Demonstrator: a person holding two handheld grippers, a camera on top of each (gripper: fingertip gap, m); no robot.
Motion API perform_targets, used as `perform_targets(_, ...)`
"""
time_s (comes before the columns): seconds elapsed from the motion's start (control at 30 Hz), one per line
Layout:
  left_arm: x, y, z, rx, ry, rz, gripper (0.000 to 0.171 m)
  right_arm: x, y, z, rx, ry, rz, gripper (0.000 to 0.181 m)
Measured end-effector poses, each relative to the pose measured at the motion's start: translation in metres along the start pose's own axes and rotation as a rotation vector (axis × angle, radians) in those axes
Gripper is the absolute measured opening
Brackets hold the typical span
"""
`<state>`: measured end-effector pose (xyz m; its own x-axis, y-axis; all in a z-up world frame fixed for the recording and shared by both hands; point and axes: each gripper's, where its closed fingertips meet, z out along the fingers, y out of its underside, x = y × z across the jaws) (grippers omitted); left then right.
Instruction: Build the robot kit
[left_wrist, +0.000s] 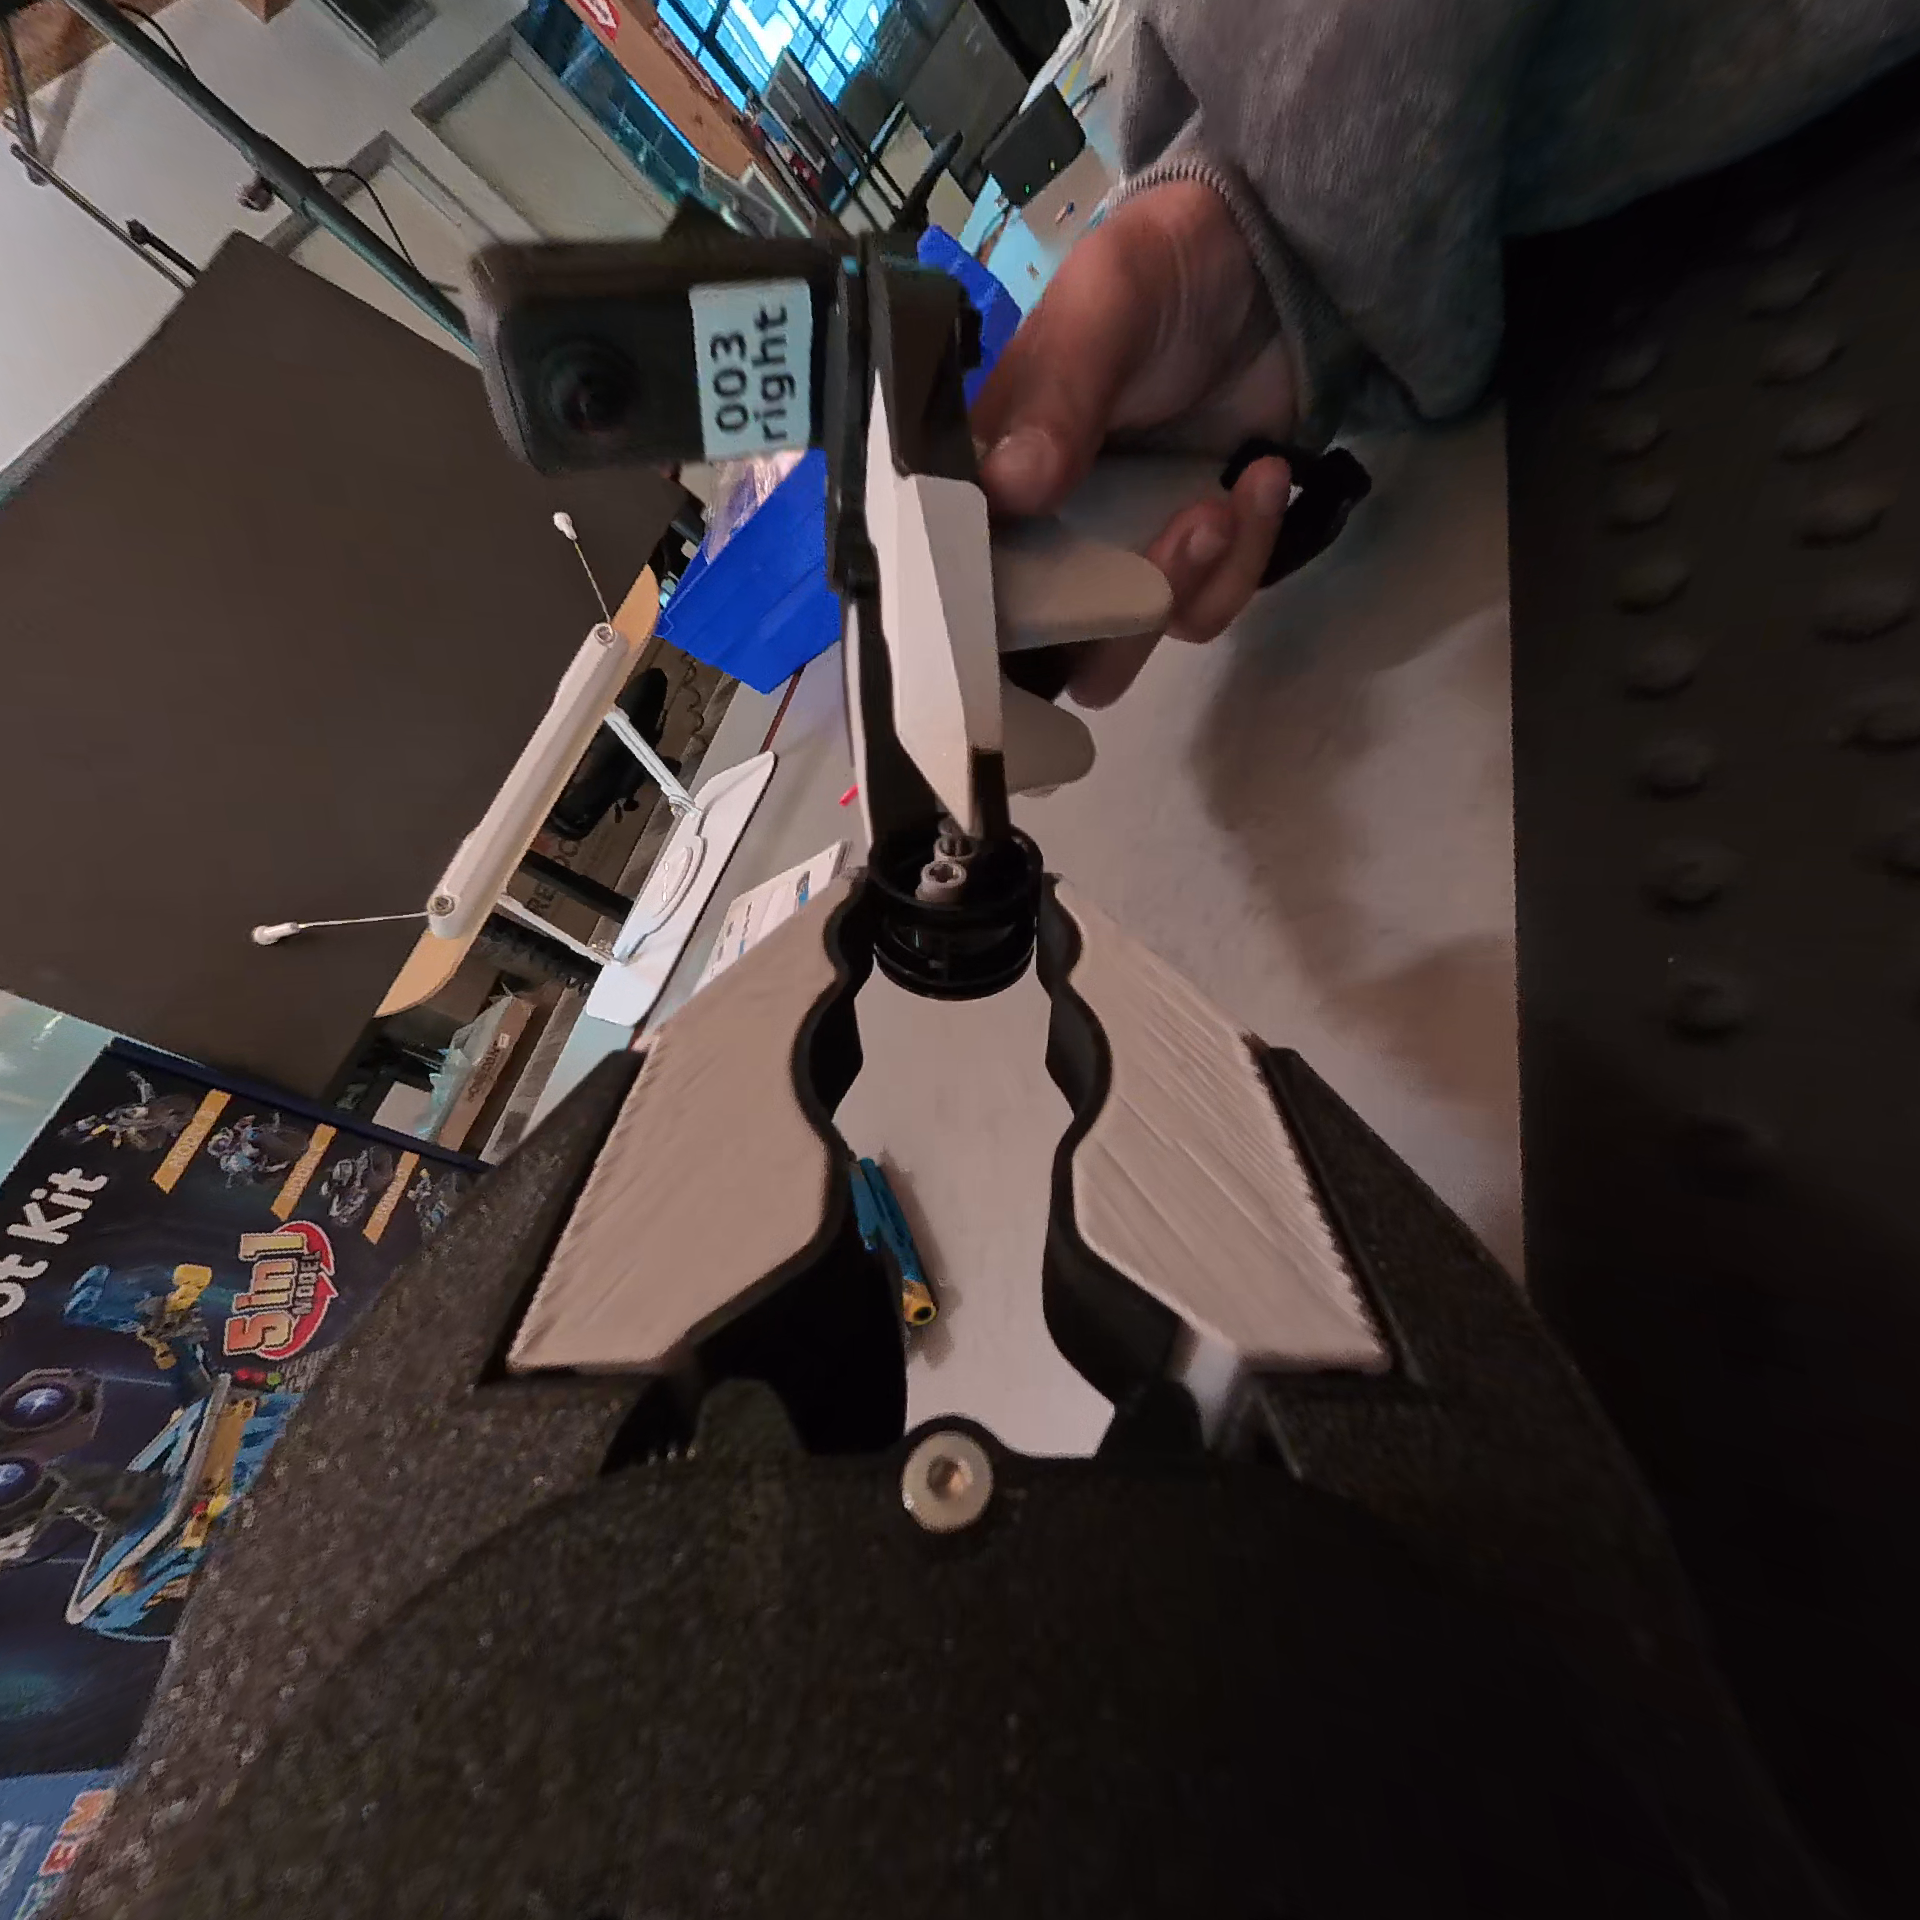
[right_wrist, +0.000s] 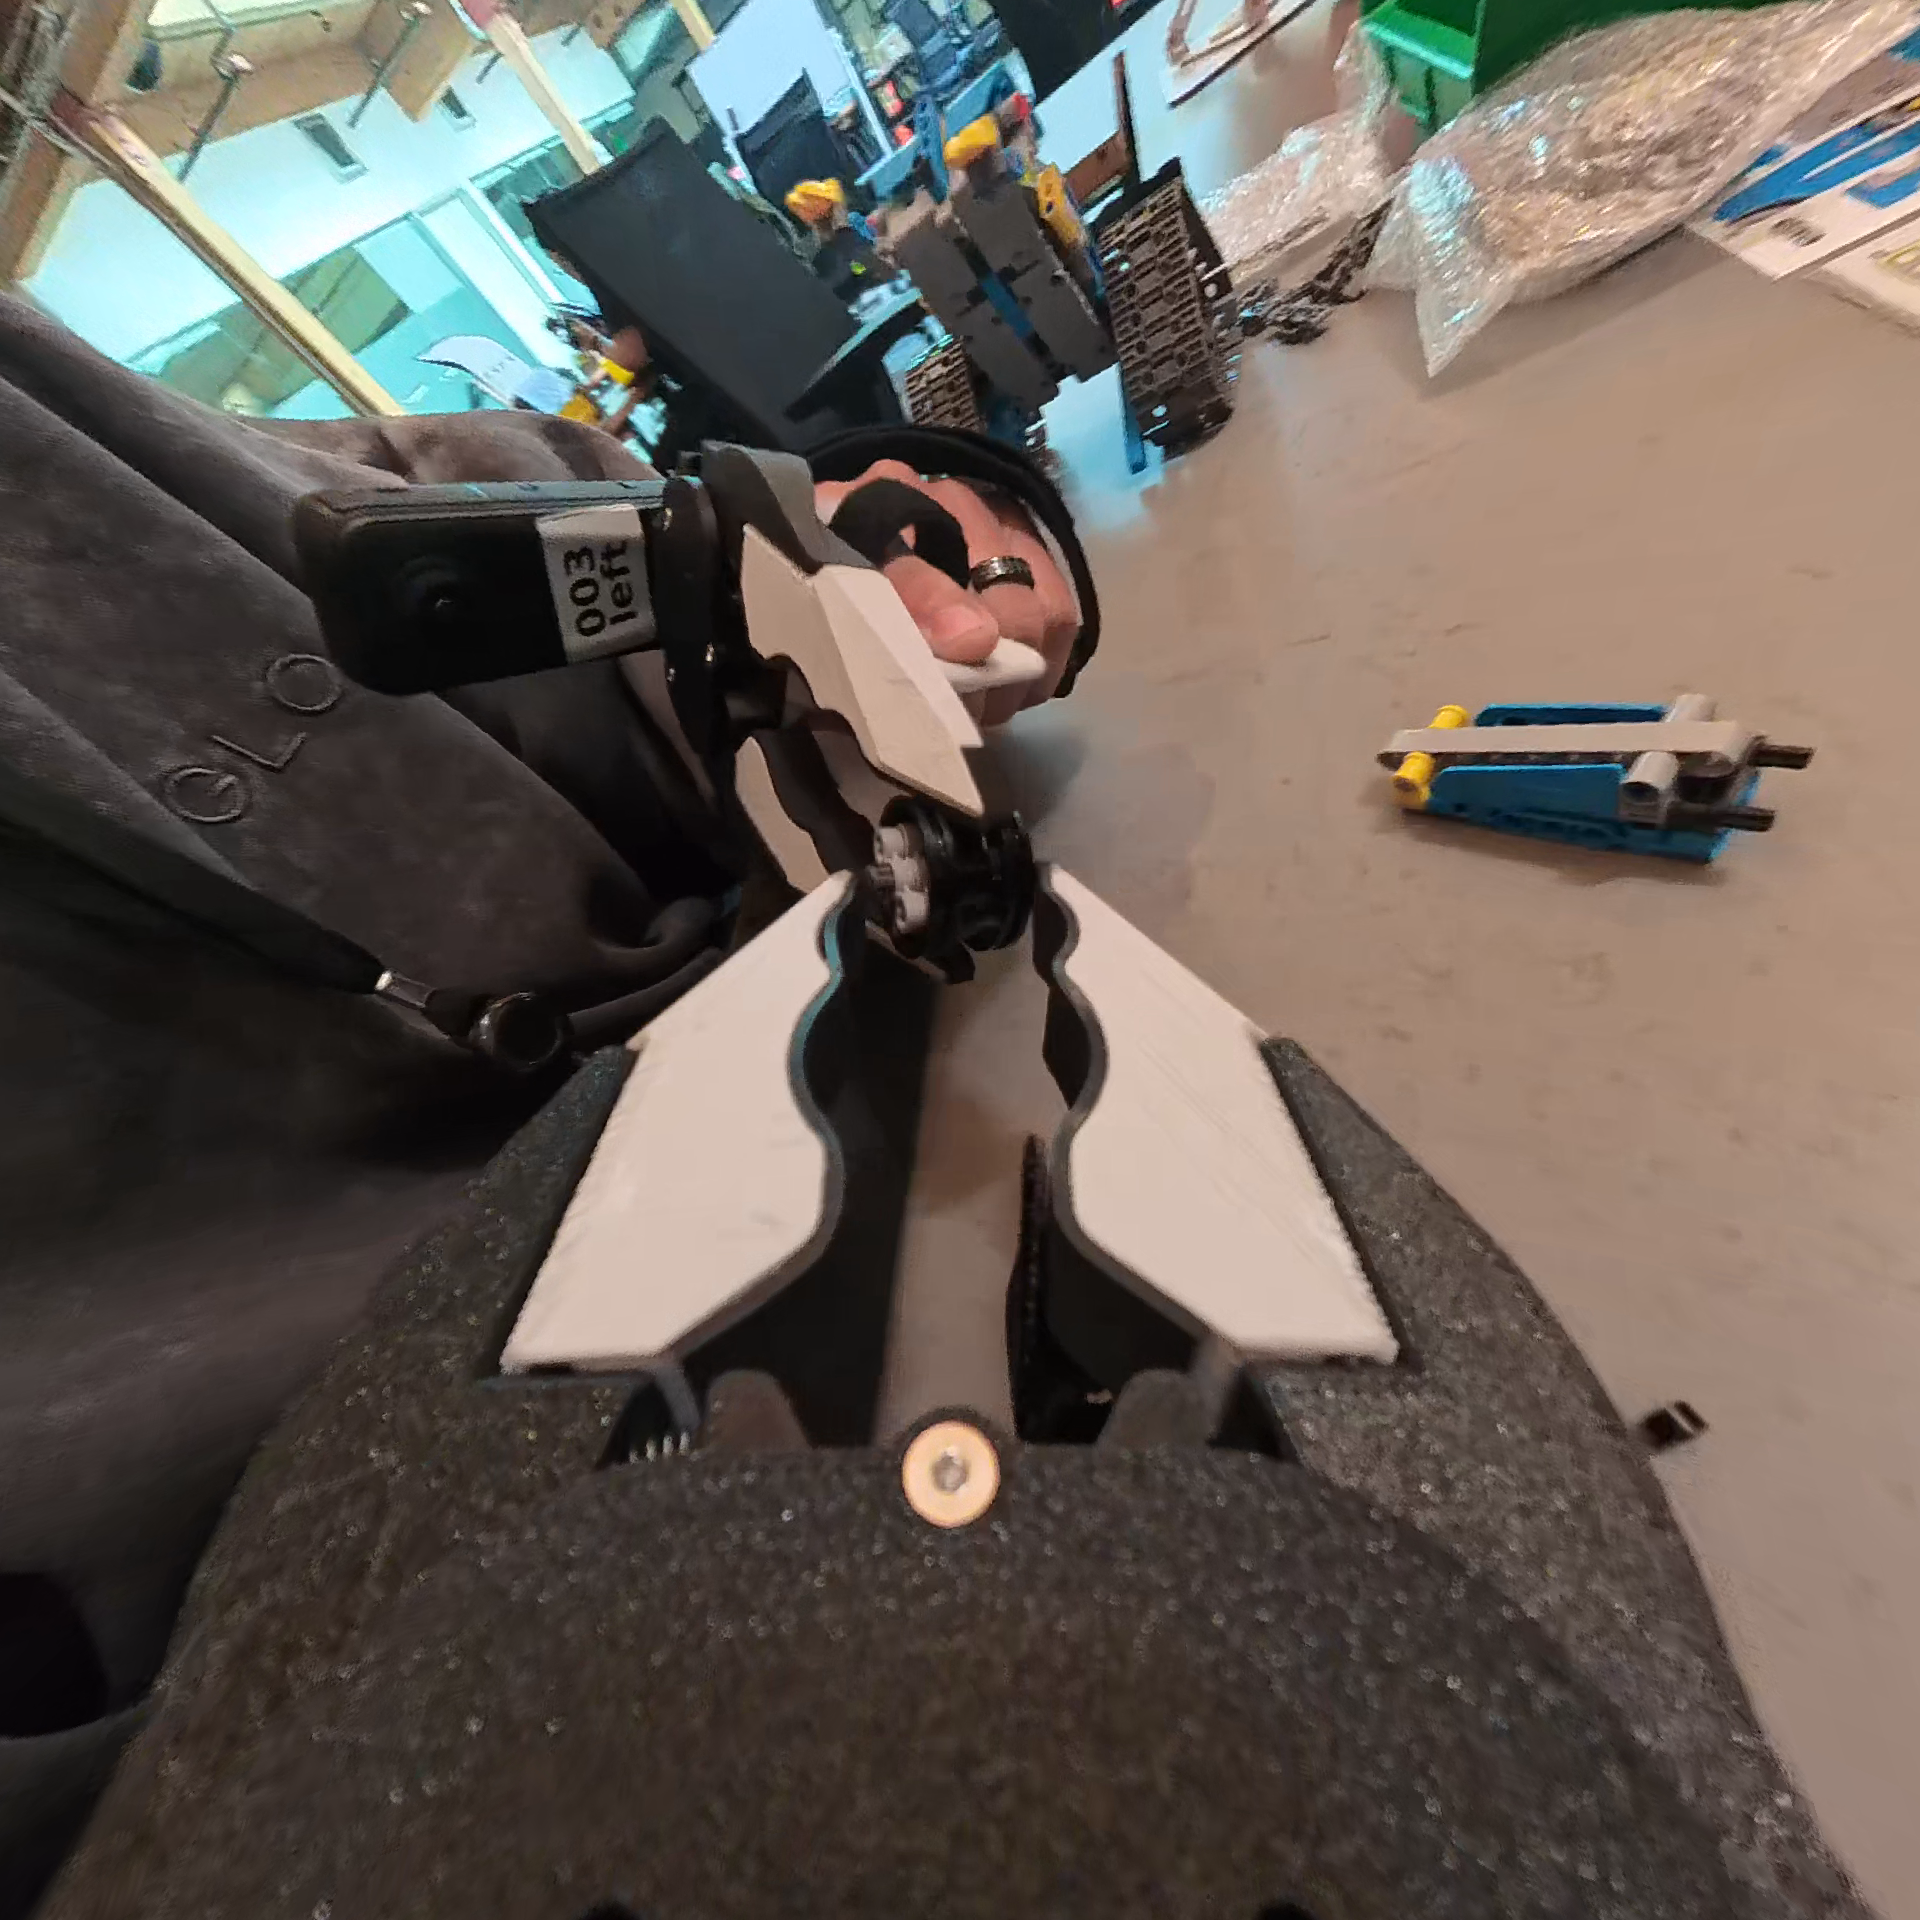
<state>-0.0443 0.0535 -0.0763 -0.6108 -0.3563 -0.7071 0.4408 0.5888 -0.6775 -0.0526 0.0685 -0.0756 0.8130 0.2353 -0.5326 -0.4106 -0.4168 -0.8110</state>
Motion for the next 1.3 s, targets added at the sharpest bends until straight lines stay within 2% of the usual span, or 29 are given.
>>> perform_targets(0.2, -0.007, -0.007, -0.004, 0.044, -0.043, -0.003, 0.031, -0.008, -0.009, 0.001, 0.047, -0.055, -0.012, 0.03)
perform_targets(0.3, -0.008, 0.004, 0.001, -0.021, -0.06, -0.065, 0.032, 0.002, -0.008, 0.0, 0.03, 0.033, -0.06, 0.03)
perform_targets(0.37, -0.009, 0.016, 0.003, -0.072, -0.04, -0.183, 0.036, 0.018, -0.008, -0.005, 0.011, 0.172, -0.132, 0.03)
perform_targets(0.43, -0.005, 0.022, 0.006, -0.078, 0.06, -0.407, 0.048, 0.022, -0.011, -0.012, 0.017, 0.253, -0.217, 0.03)
perform_targets(0.47, -0.003, 0.022, 0.007, -0.064, 0.13, -0.535, 0.056, 0.019, -0.015, -0.013, 0.032, 0.268, -0.272, 0.03)
perform_targets(0.53, -0.005, 0.013, 0.003, 0.014, 0.248, -0.744, 0.057, 0.016, -0.019, -0.013, 0.032, 0.322, -0.399, 0.03)
perform_targets(0.6, -0.008, 0.004, -0.003, 0.091, 0.311, -0.831, 0.055, 0.008, -0.019, -0.009, 0.022, 0.313, -0.47, 0.031)
perform_targets(0.67, -0.006, -0.001, -0.005, 0.117, 0.312, -0.788, 0.05, 0.005, -0.017, -0.005, 0.013, 0.301, -0.497, 0.031)
perform_targets(0.8, 0.01, 0.004, 0.002, 0.043, 0.299, -0.644, 0.044, 0.004, -0.015, -0.002, 0.003, 0.298, -0.534, 0.03)
perform_targets(0.9, 0.01, 0.012, 0.004, -0.01, 0.292, -0.645, 0.038, 0.015, -0.002, 0.003, -0.087, 0.342, -0.539, 0.03)
perform_targets(1.03, 0.018, 0.024, 0.007, -0.093, 0.303, -0.61, 0.038, 0.025, 0.01, 0.006, -0.185, 0.39, -0.534, 0.029)
perform_targets(1.23, 0.022, 0.031, 0.009, -0.145, 0.298, -0.558, 0.036, 0.029, 0.016, 0.008, -0.244, 0.41, -0.524, 0.027)
perform_targets(1.3, 0.022, 0.028, 0.007, -0.124, 0.308, -0.56, 0.035, 0.027, 0.016, 0.008, -0.248, 0.401, -0.508, 0.027)
